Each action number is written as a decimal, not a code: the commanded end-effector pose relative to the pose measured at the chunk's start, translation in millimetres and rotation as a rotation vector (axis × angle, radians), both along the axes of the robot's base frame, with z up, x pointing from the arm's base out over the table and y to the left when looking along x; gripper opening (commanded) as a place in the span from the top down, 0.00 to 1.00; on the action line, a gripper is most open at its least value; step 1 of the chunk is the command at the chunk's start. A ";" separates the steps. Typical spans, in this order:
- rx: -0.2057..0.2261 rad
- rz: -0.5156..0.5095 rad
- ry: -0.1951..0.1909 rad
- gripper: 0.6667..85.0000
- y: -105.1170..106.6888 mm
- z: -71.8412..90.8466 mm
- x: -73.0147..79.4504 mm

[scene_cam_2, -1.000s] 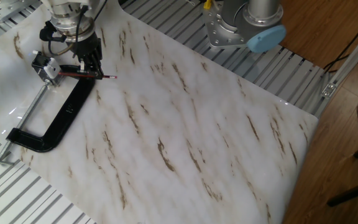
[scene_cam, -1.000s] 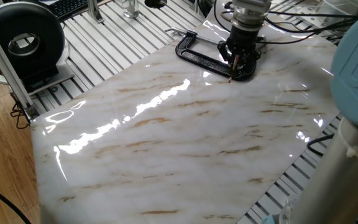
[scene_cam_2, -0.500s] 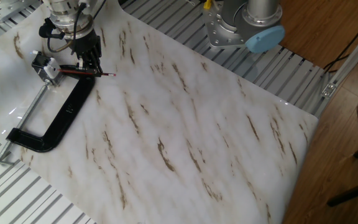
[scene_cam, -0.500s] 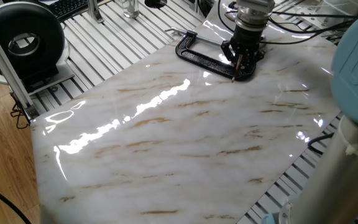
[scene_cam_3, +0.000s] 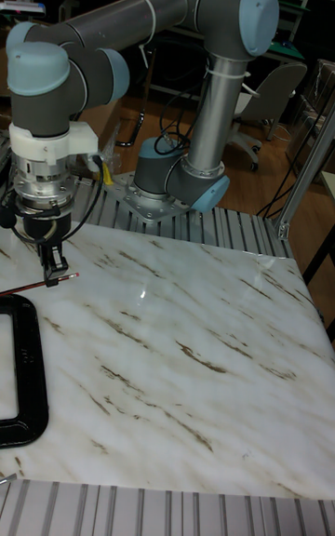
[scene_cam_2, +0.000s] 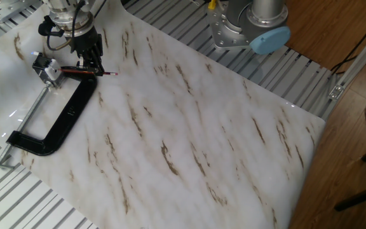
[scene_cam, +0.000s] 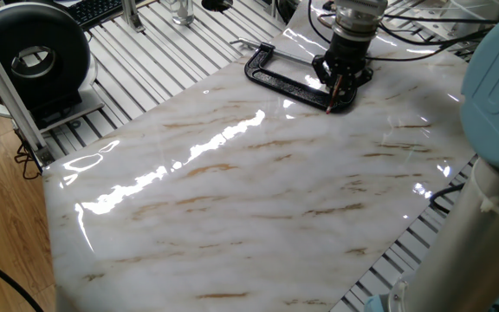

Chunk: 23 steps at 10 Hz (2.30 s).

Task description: Insert the pencil into the pencil sharpener

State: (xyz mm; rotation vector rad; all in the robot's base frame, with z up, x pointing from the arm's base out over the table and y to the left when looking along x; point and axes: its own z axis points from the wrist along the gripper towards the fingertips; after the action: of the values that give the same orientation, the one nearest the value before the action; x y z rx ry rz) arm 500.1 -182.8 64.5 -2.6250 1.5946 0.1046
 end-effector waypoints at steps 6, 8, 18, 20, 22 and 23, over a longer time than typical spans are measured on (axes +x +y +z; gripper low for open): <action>0.032 -0.045 -0.002 1.00 18.7 7.3 5.1; 0.036 -0.051 0.000 1.00 21.5 8.7 5.6; 0.043 -0.042 -0.016 1.00 15.0 10.7 15.4; 0.046 -0.039 -0.018 1.00 14.9 9.7 17.9; 0.046 -0.040 -0.021 1.00 14.6 9.5 18.7; 0.044 -0.040 -0.021 1.00 13.9 9.4 18.6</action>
State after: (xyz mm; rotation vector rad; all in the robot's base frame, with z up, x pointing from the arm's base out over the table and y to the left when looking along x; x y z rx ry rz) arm 515.8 -169.7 72.6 -2.5665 1.6180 0.1120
